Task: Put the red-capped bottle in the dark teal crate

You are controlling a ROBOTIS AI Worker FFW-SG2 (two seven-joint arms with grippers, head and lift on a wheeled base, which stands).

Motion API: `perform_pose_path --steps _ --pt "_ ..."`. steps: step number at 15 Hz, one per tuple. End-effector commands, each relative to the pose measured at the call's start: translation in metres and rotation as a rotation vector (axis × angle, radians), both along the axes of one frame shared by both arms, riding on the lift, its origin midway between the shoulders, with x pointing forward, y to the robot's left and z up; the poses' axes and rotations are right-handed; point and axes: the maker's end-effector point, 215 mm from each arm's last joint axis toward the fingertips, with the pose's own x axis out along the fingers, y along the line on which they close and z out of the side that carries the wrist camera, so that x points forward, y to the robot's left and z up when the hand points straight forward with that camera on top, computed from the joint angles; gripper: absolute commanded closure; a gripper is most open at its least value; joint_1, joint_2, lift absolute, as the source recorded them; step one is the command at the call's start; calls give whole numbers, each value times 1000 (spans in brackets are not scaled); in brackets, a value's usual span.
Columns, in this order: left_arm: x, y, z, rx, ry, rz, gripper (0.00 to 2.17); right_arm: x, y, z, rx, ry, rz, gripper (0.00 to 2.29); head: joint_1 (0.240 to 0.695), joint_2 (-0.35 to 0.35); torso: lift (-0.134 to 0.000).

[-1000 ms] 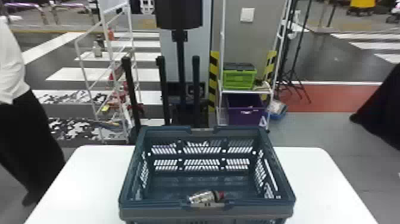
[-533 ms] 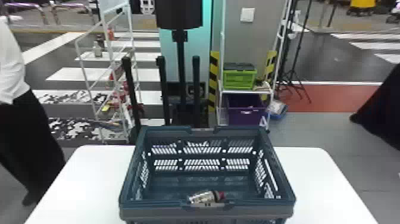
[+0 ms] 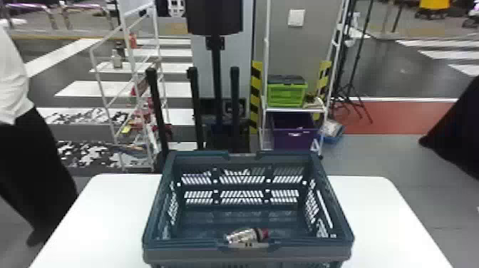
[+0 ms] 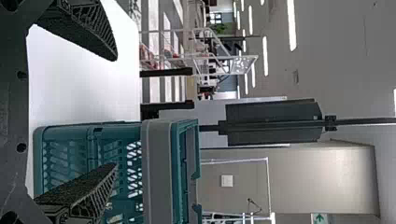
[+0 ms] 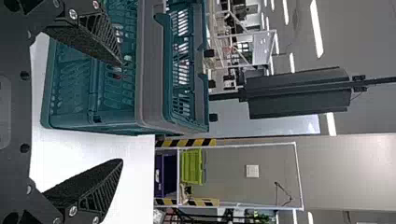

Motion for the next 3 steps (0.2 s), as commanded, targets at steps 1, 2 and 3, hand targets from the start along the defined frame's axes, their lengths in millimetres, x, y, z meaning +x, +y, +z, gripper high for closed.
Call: perform_pose_path --steps 1,2,3 --pt "-1 0 2 -2 -6 3 80 -1 1 1 -4 -2 3 151 499 0 0" --pt "-2 -1 0 -3 -4 1 80 0 1 2 -6 -4 3 151 499 0 0" --pt "-2 -1 0 -3 -3 -2 80 -1 1 3 -5 -4 1 151 499 0 0"
